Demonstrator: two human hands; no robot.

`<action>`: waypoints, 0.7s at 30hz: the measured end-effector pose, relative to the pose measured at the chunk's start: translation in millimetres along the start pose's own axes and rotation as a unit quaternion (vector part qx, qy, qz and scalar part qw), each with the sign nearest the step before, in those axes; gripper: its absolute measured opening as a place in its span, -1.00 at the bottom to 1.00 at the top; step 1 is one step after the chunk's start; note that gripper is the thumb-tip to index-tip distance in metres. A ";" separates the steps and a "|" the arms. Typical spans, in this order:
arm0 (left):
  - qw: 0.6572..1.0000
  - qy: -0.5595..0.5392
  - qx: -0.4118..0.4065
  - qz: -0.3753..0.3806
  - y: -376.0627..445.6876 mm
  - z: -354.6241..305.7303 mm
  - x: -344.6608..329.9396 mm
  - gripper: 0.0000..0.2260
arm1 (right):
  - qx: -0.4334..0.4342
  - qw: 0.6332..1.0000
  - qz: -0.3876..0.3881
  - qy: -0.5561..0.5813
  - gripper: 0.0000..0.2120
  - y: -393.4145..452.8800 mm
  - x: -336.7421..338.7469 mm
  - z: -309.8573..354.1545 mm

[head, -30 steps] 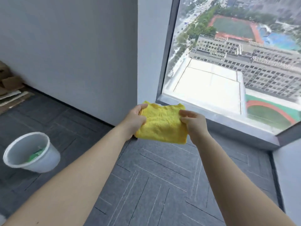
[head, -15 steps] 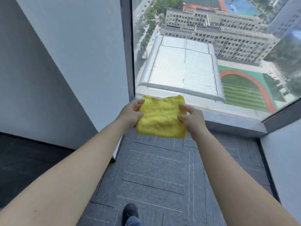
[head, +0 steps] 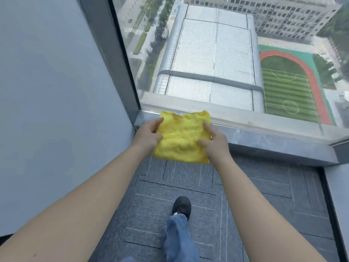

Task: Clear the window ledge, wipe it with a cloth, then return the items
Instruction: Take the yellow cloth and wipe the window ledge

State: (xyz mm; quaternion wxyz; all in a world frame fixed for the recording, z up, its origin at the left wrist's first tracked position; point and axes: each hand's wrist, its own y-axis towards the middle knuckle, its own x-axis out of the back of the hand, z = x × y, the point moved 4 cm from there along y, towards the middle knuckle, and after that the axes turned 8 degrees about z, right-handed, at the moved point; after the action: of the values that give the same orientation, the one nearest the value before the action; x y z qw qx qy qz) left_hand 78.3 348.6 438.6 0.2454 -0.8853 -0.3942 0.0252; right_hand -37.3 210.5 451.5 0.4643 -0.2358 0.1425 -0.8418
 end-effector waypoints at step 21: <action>0.990 0.127 -0.057 -0.023 426.0 284.3 -12.0 -0.42 | 0.070 0.979 -0.031 -0.191 -0.38 424.2 -107.2 -255.9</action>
State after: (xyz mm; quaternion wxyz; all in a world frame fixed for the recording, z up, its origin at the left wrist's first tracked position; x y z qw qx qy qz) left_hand 294.4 215.7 -6.4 0.2428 -0.8848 -0.3807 -0.1154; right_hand 179.3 82.8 11.5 0.4721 -0.3639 -0.0151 -0.8028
